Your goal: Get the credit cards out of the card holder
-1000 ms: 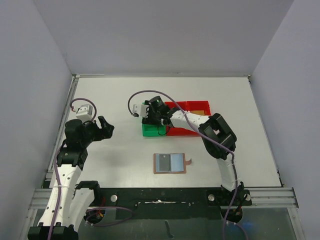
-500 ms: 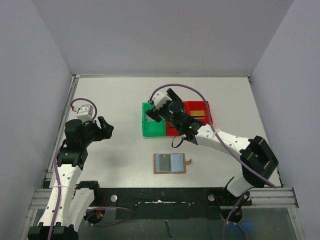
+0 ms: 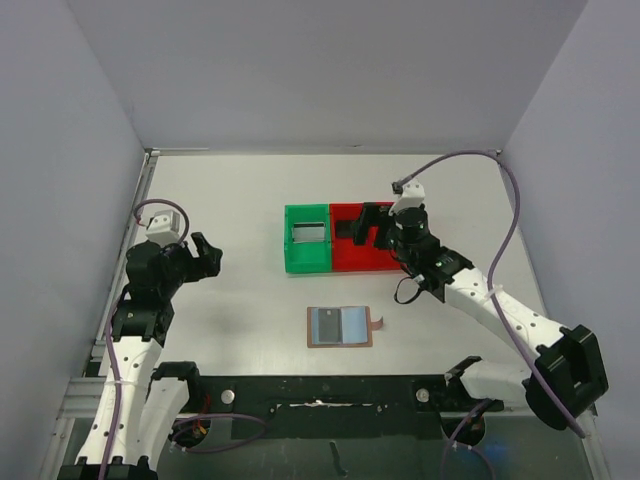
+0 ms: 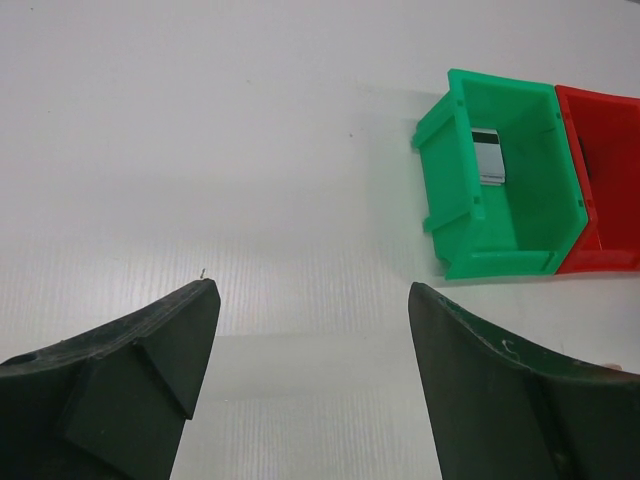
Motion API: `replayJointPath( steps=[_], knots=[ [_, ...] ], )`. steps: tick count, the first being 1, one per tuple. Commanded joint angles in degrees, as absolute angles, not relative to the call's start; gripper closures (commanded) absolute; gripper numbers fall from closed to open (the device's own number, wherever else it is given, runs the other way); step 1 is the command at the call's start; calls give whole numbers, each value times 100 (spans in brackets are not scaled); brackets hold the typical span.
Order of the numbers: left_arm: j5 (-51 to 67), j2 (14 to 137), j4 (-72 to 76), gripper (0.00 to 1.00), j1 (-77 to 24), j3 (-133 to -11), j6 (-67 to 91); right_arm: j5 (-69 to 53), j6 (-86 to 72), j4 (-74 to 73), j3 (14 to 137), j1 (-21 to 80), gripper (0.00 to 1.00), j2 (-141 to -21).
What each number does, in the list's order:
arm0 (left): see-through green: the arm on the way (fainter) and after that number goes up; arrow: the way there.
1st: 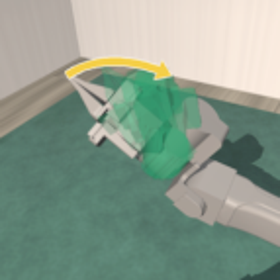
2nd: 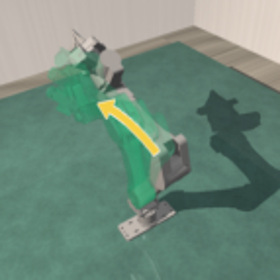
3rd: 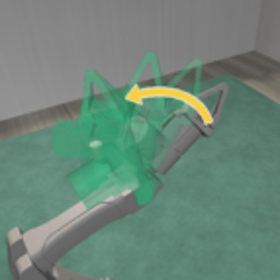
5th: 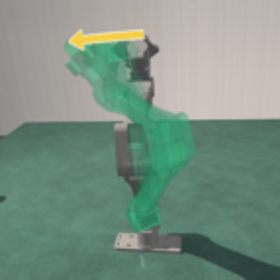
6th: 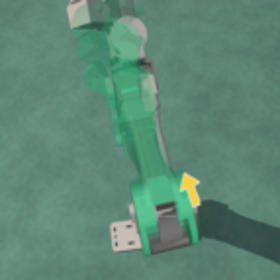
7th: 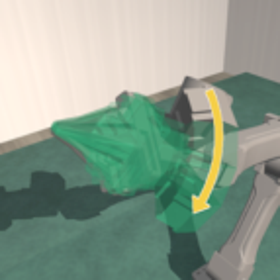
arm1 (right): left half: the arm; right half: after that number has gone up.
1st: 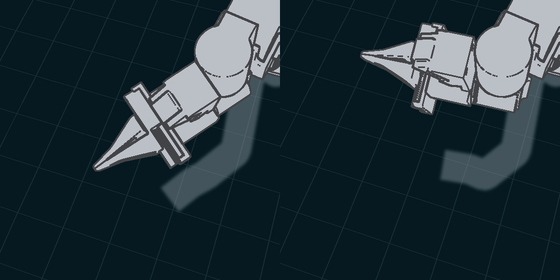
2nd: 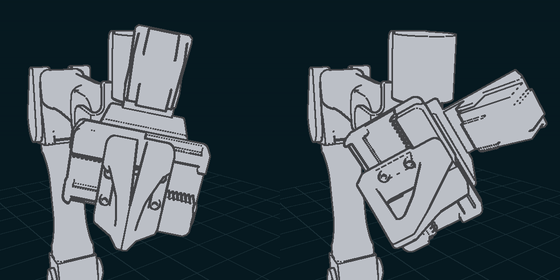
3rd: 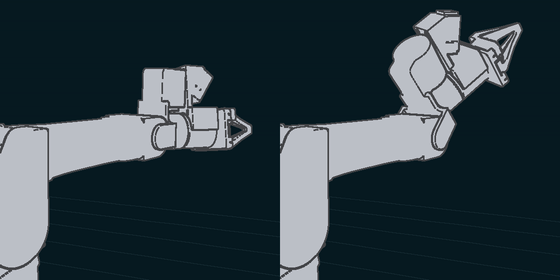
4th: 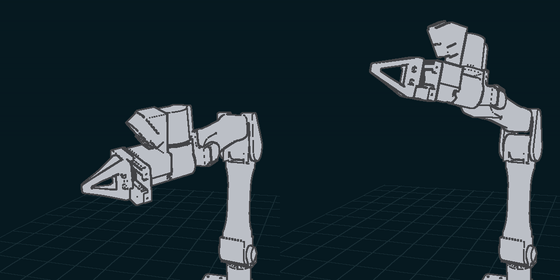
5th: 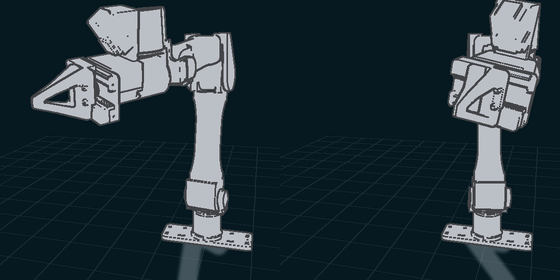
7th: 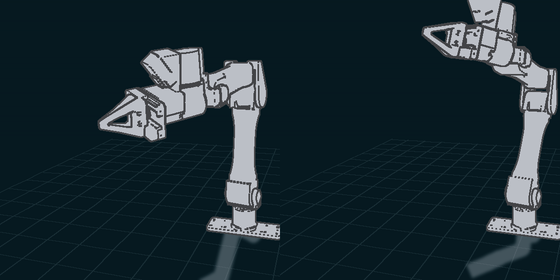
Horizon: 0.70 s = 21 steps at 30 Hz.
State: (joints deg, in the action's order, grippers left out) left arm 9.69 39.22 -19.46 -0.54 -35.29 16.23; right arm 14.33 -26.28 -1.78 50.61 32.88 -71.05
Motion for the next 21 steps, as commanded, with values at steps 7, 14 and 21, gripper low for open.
replayJointPath(
  steps=[7, 14, 21],
  knots=[
    [473, 3754, -1729, 24, -9, -3527, 1655, 1962, -4859, -648, 3955, 4685, 1, -6318],
    [461, 3843, -1594, 24, -9, -3523, 1819, 3564, -6710, -1417, 3621, 6321, 17, -6749],
    [452, 3823, -1715, 24, -9, -3540, 1870, 3359, -6494, -1402, 3796, 6598, 31, -7275]
  ],
)
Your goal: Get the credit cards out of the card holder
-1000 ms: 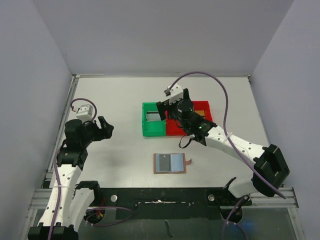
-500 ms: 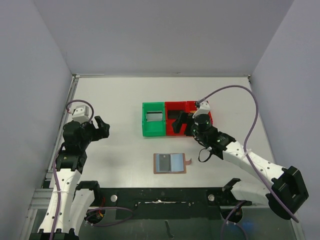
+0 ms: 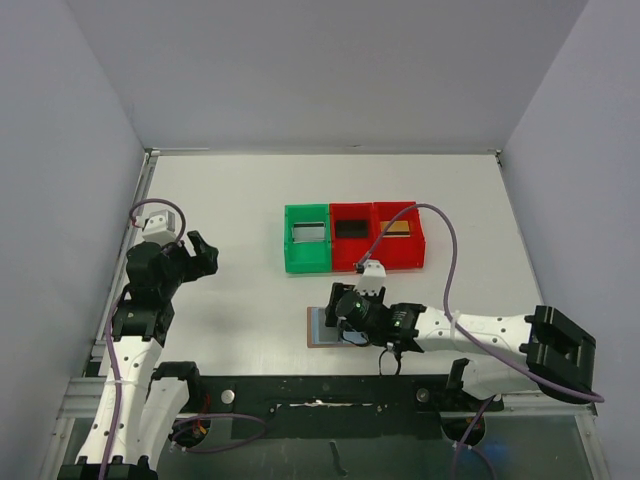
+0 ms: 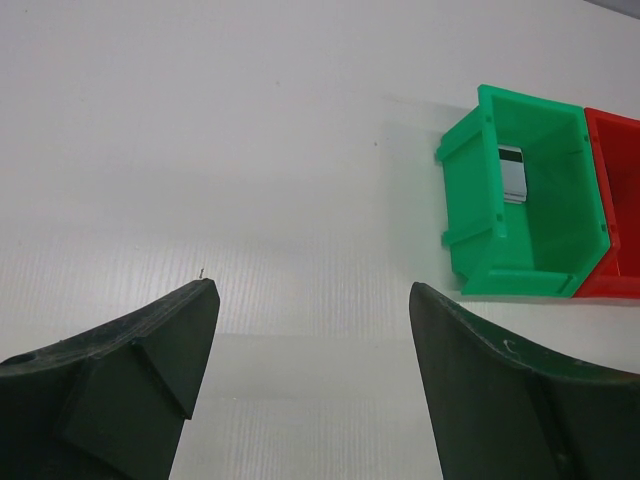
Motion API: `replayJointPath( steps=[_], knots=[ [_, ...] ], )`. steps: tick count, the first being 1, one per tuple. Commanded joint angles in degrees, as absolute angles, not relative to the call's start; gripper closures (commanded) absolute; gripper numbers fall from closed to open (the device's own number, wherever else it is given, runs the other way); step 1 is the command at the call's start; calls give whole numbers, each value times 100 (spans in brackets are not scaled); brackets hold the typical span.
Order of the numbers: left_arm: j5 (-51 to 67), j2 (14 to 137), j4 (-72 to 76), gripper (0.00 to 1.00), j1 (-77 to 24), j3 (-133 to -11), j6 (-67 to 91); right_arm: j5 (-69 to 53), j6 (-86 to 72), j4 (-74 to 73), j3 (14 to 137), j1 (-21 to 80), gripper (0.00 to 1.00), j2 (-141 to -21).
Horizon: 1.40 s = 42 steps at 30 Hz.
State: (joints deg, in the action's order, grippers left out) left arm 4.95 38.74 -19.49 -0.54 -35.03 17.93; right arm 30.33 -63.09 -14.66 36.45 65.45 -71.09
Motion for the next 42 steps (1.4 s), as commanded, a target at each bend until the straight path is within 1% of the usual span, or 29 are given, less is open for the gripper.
replayJointPath(
  steps=[1, 5, 6, 7, 12, 15, 21, 25, 30, 36, 40, 42],
  knots=[
    [408, 3827, -1738, 24, -9, -3538, 1884, 3314, -6473, -1437, 3845, 6594, 32, -7350],
    [360, 3857, -1754, 24, -9, -3554, 1916, 3136, -6392, -1441, 3960, 6595, 36, -7654],
    [352, 3862, -1748, 24, -13, -3550, 1916, 3099, -6411, -1441, 3998, 6594, 40, -7719],
    [336, 3866, -1743, 24, -17, -3544, 1908, 3054, -6411, -1430, 4021, 6594, 42, -7770],
    [320, 3867, -1691, 24, -18, -3504, 1907, 2894, -6387, -1100, 3977, 6605, 43, -7903],
    [292, 3869, -1696, 24, -17, -3498, 1924, 2906, -6364, -1147, 4033, 6598, 44, -7943],
    [256, 3867, -1696, 24, -18, -3501, 1934, 2881, -6305, -1166, 4006, 6580, 52, -8035],
    [243, 3878, -1694, 24, -22, -3503, 1947, 2612, -6109, -883, 3946, 6524, 53, -8123],
    [224, 3907, -1701, 24, -18, -3498, 1960, 2565, -6074, -926, 4045, 6480, 53, -8403],
    [190, 3912, -1716, 24, -18, -3500, 1969, 2534, -6123, -1183, 4183, 6419, 65, -8734],
    [147, 3868, -1704, 24, -17, -3477, 1975, 2460, -6205, -923, 3929, 6403, 74, -8639],
    [175, 3879, -1702, 24, -18, -3473, 1986, 2330, -6231, -687, 3732, 6327, 80, -8542]
  ],
)
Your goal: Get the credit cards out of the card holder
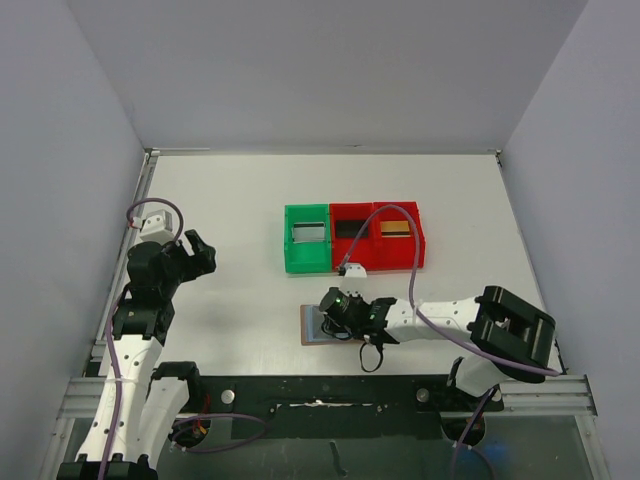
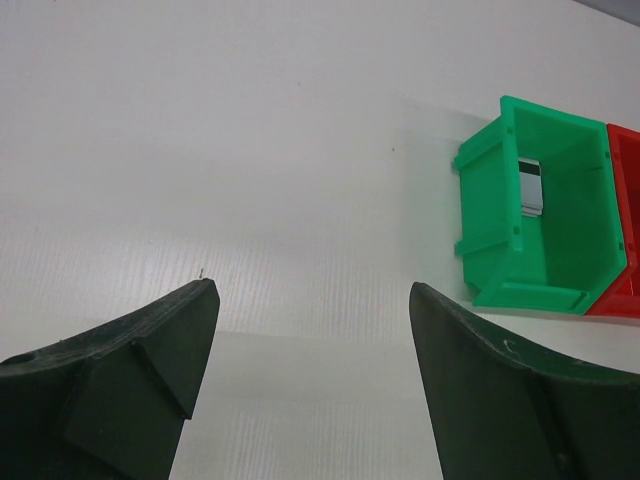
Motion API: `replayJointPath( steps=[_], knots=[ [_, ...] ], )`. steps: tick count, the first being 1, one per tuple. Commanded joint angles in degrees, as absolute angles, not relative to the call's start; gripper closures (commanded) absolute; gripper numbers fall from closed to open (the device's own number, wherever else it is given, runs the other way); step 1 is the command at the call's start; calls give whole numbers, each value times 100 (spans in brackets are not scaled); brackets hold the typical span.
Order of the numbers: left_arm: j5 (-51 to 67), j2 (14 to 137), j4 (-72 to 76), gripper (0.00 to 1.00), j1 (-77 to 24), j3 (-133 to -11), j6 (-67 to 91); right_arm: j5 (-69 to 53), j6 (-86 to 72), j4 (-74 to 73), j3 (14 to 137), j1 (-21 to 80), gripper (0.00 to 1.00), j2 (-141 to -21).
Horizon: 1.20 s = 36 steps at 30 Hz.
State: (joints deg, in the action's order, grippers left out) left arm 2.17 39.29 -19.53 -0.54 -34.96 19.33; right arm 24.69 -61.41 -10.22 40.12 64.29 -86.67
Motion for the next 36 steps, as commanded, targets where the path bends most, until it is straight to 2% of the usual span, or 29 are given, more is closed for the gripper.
replayJointPath(
  steps=[1, 5, 10, 16, 20, 23, 30, 36],
  knots=[
    [200, 3886, -1697, 24, -18, -3473, 1991, 2244, -6229, -535, 3615, 6271, 83, -8498],
    [446, 3952, -1644, 24, -18, -3503, 2079, 1706, -6269, 192, 3081, 5937, 87, -8351],
    [1442, 3986, -1216, 24, -22, -3407, 2169, 1348, -6345, 821, 2614, 5708, 96, -8193],
    [2568, 4224, -1031, 24, -35, -3436, 2350, 1262, -6428, 998, 2423, 5615, 98, -8116],
    [3620, 4340, -257, 24, -188, -3150, 3717, 1091, -6493, 1268, 2184, 5448, 99, -8036],
    [3271, 4342, -205, 24, -883, -3120, 3946, 912, -6349, 1371, 2026, 5249, 100, -8018],
    [1283, 4492, -466, 24, -3083, -2864, 4138, 710, -6221, 1388, 1942, 5087, 100, -7830],
    [870, 5147, -197, 27, -3805, -2743, 4406, 813, -6003, 1079, 2061, 5071, 98, -7498]
  ],
)
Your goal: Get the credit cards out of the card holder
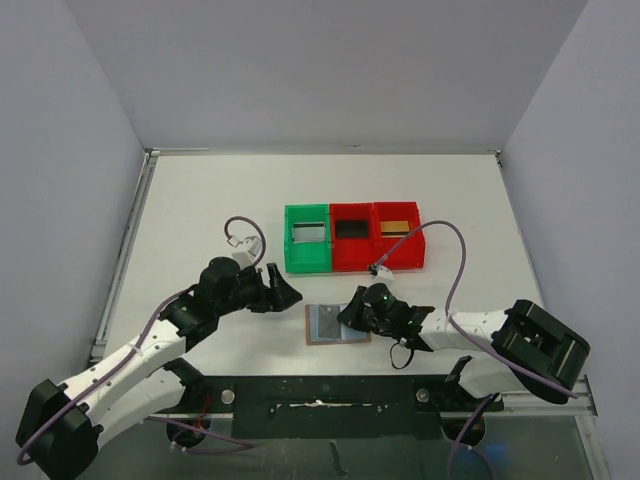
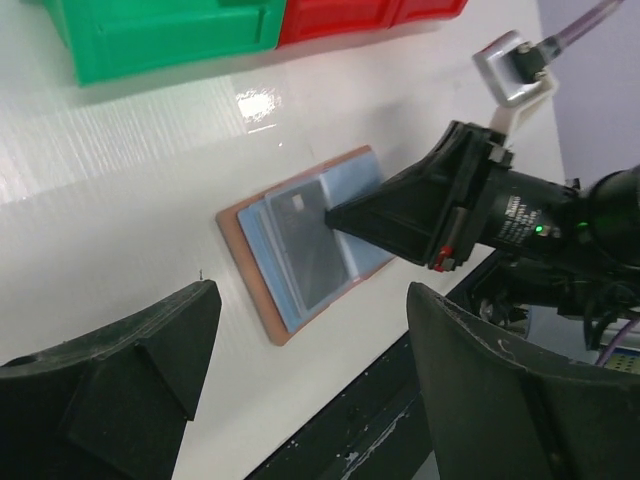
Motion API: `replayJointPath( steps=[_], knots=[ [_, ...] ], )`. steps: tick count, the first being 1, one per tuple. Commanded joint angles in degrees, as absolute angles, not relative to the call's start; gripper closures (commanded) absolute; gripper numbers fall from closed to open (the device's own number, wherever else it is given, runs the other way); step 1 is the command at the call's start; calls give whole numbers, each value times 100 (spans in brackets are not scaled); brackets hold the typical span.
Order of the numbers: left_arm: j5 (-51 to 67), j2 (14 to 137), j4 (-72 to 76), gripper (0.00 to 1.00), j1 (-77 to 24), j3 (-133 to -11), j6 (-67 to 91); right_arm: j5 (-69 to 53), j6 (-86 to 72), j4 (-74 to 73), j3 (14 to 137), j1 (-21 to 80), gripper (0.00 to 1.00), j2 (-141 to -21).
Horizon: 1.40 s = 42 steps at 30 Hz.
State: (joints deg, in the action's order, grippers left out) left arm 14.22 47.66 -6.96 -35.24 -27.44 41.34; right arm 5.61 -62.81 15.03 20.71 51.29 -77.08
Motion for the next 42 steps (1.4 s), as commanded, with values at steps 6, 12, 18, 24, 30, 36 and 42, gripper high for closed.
replayJointPath(
  steps=[6, 12, 18, 24, 30, 36, 42],
  knots=[
    [833, 5766, 462, 35, -4259, -2635, 4658, 850, -6249, 1193, 1913, 5021, 99, -7706],
    [811, 6175, 1102, 44, -4577, -2429, 4934, 666, -6484, 1827, 1406, 4826, 100, -7650],
    [899, 6600, 1712, 54, -4680, -2329, 5170, 493, -6579, 2144, 1160, 4652, 100, -7591],
    [890, 7099, 2076, 56, -4821, -2397, 5274, 414, -6627, 2291, 1052, 4596, 100, -7649],
    [792, 7460, 2228, 56, -4964, -2435, 5388, 405, -6645, 2305, 1024, 4562, 100, -7658],
    [754, 7668, 2263, 56, -5013, -2418, 5443, 359, -6636, 2333, 1035, 4553, 100, -7719],
    [756, 7807, 2465, 60, -5089, -2395, 5499, 335, -6620, 2371, 1051, 4549, 100, -7771]
  ],
)
